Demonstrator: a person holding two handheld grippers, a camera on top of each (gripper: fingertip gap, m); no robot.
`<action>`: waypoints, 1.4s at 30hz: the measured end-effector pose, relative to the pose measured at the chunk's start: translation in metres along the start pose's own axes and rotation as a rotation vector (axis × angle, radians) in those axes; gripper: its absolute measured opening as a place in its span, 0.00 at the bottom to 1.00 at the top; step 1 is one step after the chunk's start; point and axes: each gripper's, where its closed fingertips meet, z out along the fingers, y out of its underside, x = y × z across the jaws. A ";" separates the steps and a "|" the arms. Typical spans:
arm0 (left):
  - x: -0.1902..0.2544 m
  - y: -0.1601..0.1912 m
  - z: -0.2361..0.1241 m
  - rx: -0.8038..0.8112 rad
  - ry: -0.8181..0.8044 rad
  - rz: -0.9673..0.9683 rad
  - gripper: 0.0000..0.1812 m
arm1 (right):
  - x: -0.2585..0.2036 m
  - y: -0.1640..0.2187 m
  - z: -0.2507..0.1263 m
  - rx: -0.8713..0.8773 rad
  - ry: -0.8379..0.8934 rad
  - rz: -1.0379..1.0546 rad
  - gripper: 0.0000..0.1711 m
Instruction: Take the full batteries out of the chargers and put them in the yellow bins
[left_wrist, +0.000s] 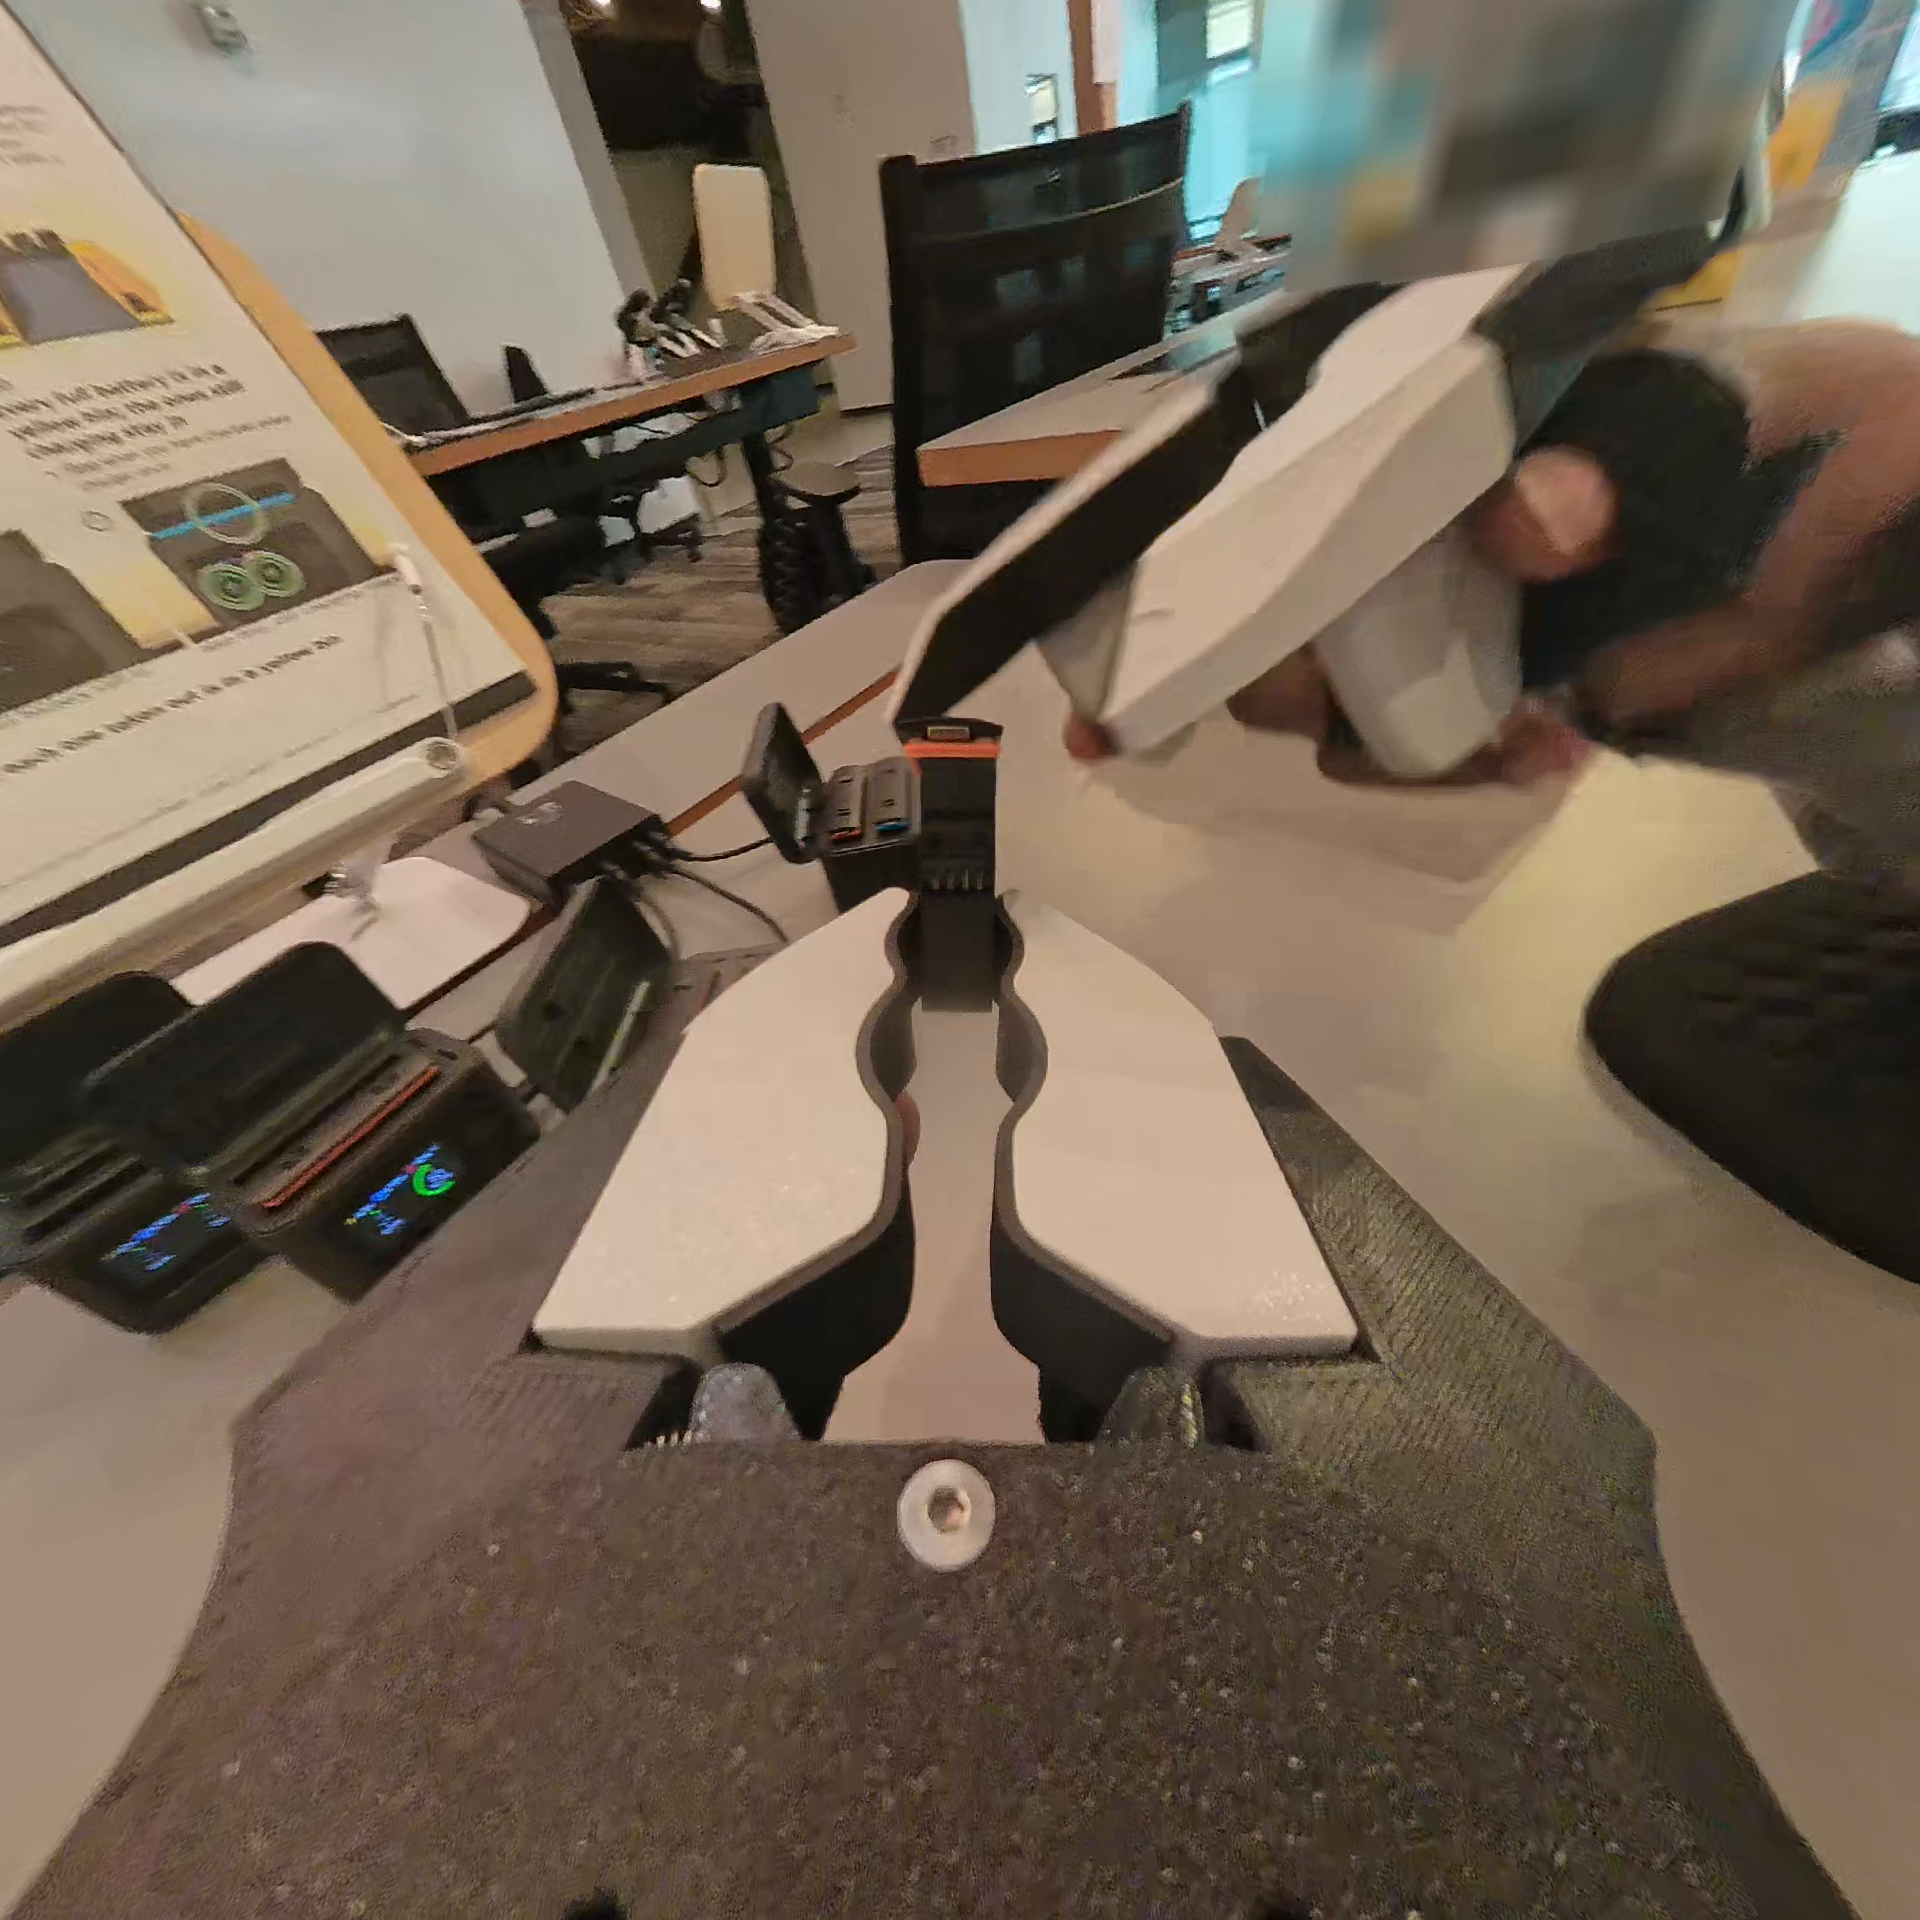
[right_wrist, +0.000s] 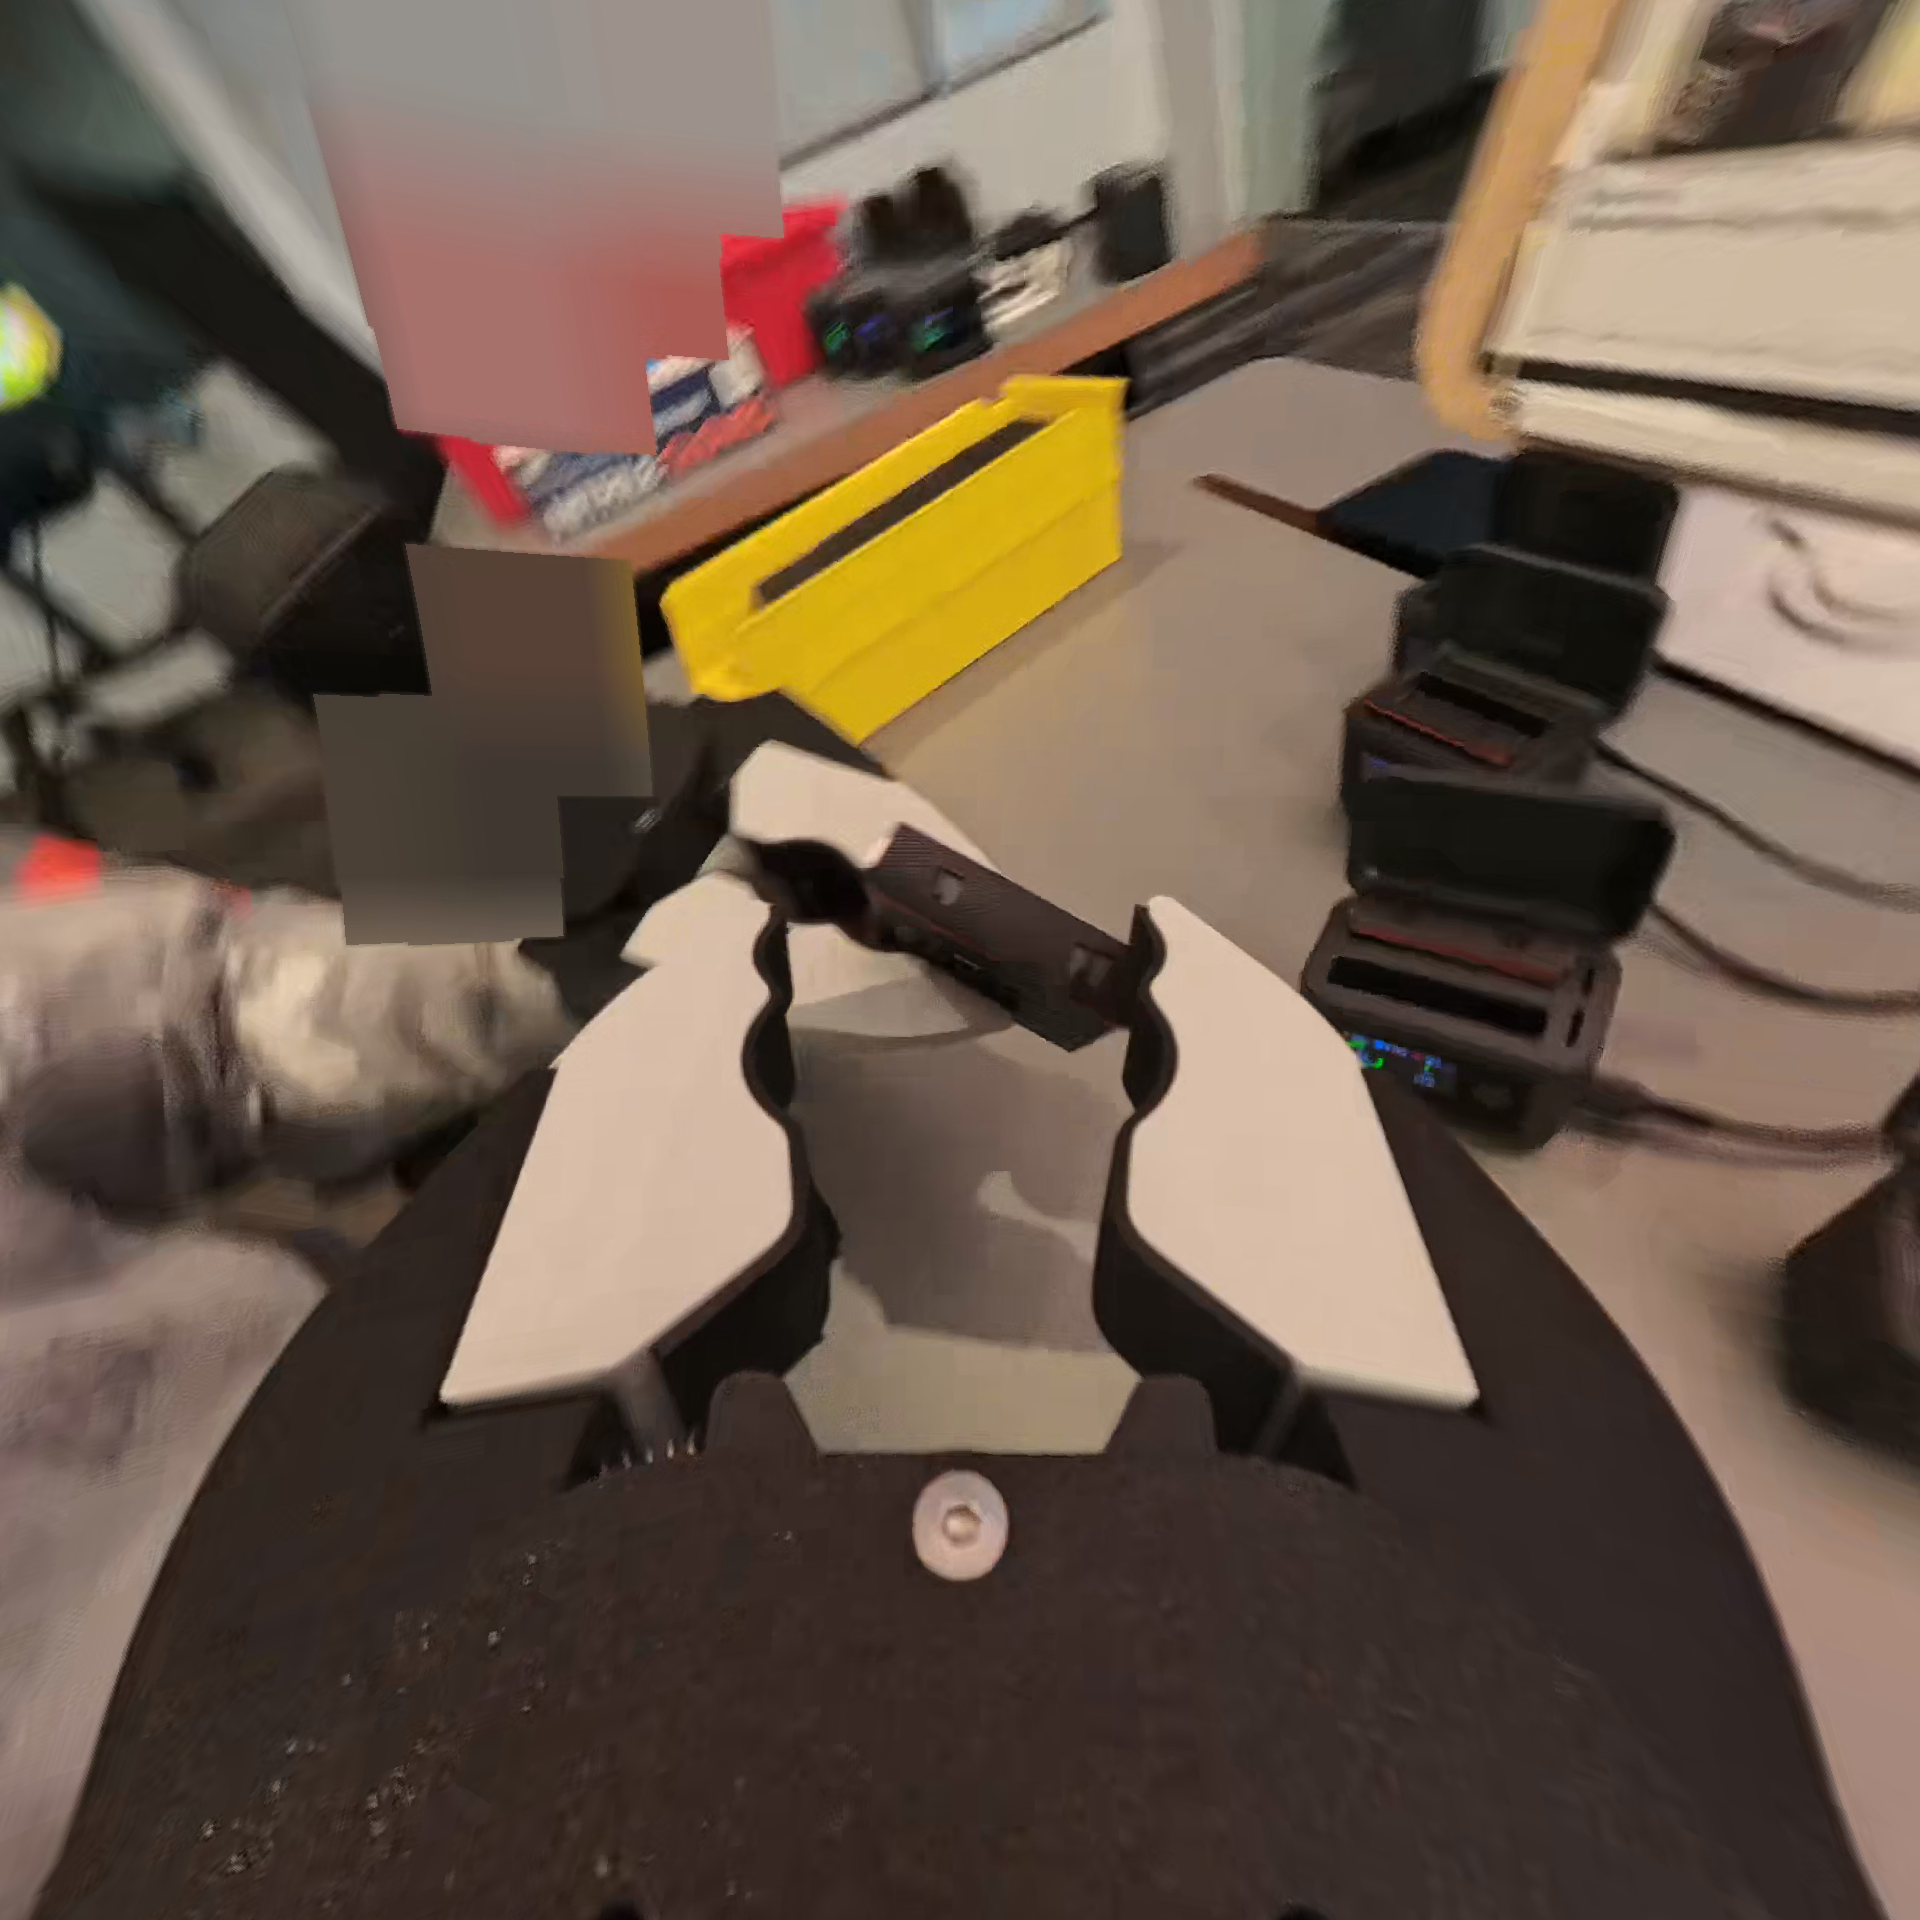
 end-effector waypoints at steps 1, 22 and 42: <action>0.003 0.001 0.000 -0.004 0.023 -0.010 0.06 | -0.006 -0.001 -0.004 -0.056 -0.041 -0.099 0.33; 0.020 0.003 0.002 0.016 0.135 -0.023 0.07 | 0.005 0.029 -0.009 -0.680 -0.208 -0.865 0.09; -0.018 0.017 0.004 -0.028 -0.070 -0.033 0.16 | 0.174 -0.030 -0.281 -1.063 0.515 -0.658 0.08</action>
